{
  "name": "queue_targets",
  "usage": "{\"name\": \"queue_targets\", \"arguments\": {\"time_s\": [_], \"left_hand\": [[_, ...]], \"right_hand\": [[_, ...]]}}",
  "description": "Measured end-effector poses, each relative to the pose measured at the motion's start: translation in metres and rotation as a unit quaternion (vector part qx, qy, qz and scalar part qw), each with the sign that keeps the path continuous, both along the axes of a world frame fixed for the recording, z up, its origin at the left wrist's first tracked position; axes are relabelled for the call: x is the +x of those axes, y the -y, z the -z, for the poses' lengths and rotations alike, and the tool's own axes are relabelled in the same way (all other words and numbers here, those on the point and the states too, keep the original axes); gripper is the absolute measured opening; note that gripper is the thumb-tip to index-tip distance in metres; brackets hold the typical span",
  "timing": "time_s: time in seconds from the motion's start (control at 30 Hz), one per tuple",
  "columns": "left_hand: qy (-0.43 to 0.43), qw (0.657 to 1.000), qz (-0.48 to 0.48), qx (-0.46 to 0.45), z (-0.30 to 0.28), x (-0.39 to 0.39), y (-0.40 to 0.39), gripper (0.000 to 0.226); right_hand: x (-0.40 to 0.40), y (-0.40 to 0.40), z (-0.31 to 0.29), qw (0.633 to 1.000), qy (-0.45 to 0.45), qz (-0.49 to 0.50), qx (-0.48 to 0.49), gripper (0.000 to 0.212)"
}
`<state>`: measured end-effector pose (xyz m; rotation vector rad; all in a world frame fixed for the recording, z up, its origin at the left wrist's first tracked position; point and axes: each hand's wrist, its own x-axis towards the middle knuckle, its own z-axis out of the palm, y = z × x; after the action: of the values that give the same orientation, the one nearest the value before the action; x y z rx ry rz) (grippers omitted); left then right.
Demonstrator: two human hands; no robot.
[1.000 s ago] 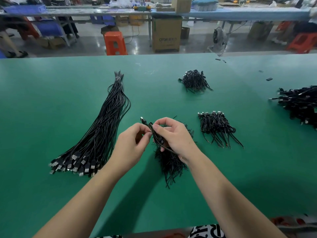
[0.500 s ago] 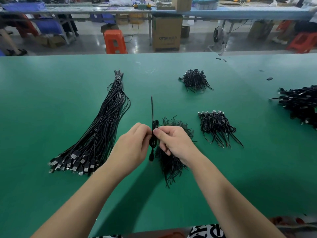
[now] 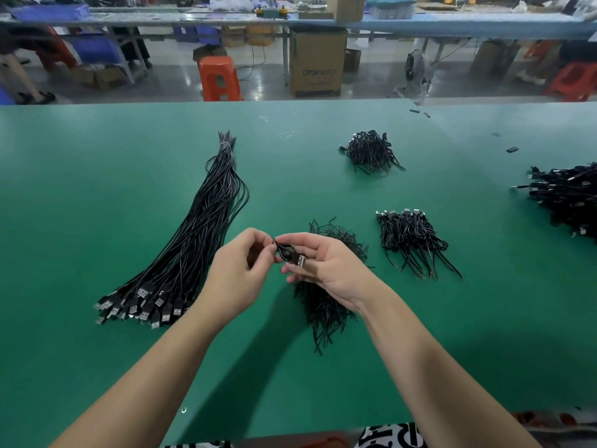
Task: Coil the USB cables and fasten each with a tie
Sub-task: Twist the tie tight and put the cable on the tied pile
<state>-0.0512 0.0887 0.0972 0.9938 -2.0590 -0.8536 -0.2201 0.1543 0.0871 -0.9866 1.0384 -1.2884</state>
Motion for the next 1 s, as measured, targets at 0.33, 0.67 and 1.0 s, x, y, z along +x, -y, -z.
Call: {"name": "queue_targets", "arguments": {"time_s": [0.33, 0.67, 1.0], "left_hand": [[0.129, 0.948, 0.063, -0.283, -0.002, 0.000, -0.008, 0.006], [0.170, 0.908, 0.100, -0.370, 0.001, 0.007, -0.001, 0.014], [0.097, 0.944, 0.088, -0.304, -0.005, 0.003, -0.010, 0.010]], "right_hand": [[0.010, 0.002, -0.002, 0.984, -0.154, 0.079, 0.045, 0.039], [-0.001, -0.002, -0.003, 0.993, -0.096, -0.046, 0.043, 0.029], [0.000, -0.002, 0.000, 0.989, -0.147, -0.012, -0.001, 0.027]]}}
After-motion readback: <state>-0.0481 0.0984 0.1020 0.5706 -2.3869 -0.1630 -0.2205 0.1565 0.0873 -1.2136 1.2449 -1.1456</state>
